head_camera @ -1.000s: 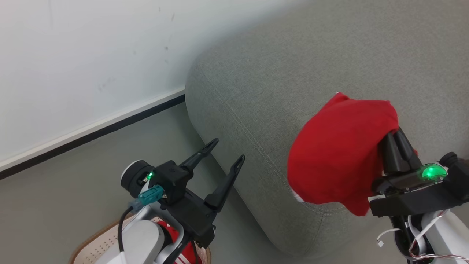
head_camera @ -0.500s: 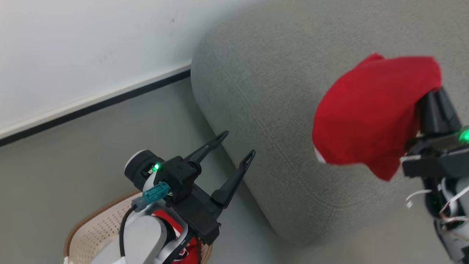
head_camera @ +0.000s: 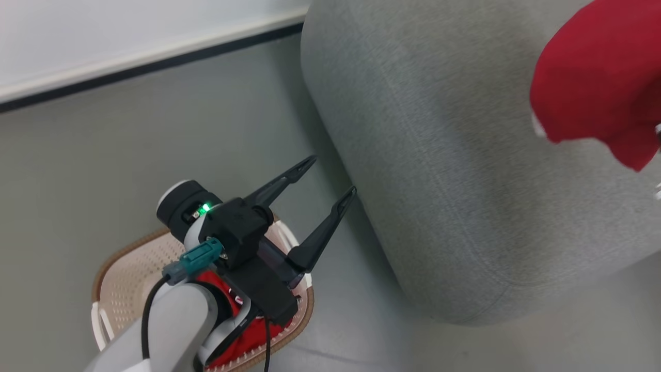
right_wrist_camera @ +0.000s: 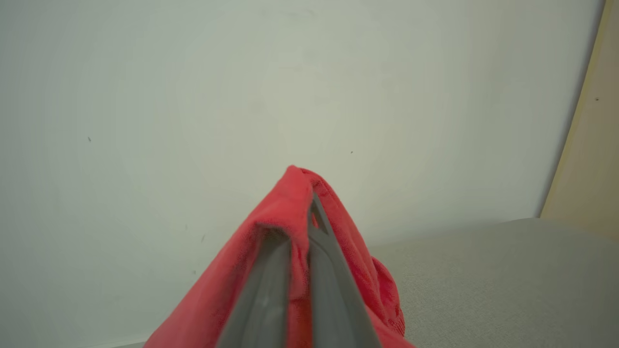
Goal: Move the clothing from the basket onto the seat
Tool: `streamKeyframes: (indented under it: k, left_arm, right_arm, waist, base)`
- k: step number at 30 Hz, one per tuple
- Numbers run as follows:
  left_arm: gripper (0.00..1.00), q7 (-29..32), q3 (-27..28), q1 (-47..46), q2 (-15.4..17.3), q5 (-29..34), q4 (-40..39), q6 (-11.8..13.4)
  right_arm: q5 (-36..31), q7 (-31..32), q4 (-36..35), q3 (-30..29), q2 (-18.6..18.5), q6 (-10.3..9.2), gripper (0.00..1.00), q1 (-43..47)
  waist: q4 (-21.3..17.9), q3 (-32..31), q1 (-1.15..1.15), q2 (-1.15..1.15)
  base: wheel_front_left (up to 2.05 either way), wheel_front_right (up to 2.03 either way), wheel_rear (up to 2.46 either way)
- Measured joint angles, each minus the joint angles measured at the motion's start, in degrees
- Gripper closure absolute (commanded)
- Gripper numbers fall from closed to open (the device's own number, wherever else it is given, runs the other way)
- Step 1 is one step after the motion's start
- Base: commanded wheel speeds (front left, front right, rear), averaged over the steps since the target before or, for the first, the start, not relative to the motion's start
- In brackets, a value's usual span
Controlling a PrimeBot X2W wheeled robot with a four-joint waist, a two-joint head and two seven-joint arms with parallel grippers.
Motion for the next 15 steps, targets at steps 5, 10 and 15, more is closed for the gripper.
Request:
streamKeyframes:
  k: [5, 10, 15]
  left_arm:
    - [0.0, 0.53, 0.36, -1.97, 1.05, 0.0, -1.82, -0.23]
    - [0.0, 1.04, 0.77, -3.77, 2.03, 0.08, -3.22, -0.48]
    - [0.0, 1.36, 1.27, -6.1, 2.75, 0.19, -4.7, -0.57]
  right_arm:
    - [0.0, 1.31, 1.94, -0.62, -1.81, 0.21, 1.0, -4.26]
    - [-0.02, 1.94, 3.37, -2.35, -2.59, -0.56, 1.0, -7.77]
    - [-0.4, 2.03, 5.66, -4.68, -3.53, -4.36, 1.0, -9.26]
  waist:
    - [1.98, 3.87, 0.0, 0.0]
    - [3.47, 7.04, -0.01, 0.0]
    - [5.07, 11.1, 0.0, 0.0]
  base:
    - [0.0, 0.0, 0.0]
    - [0.0, 0.0, 0.0]
    - [0.0, 0.0, 0.0]
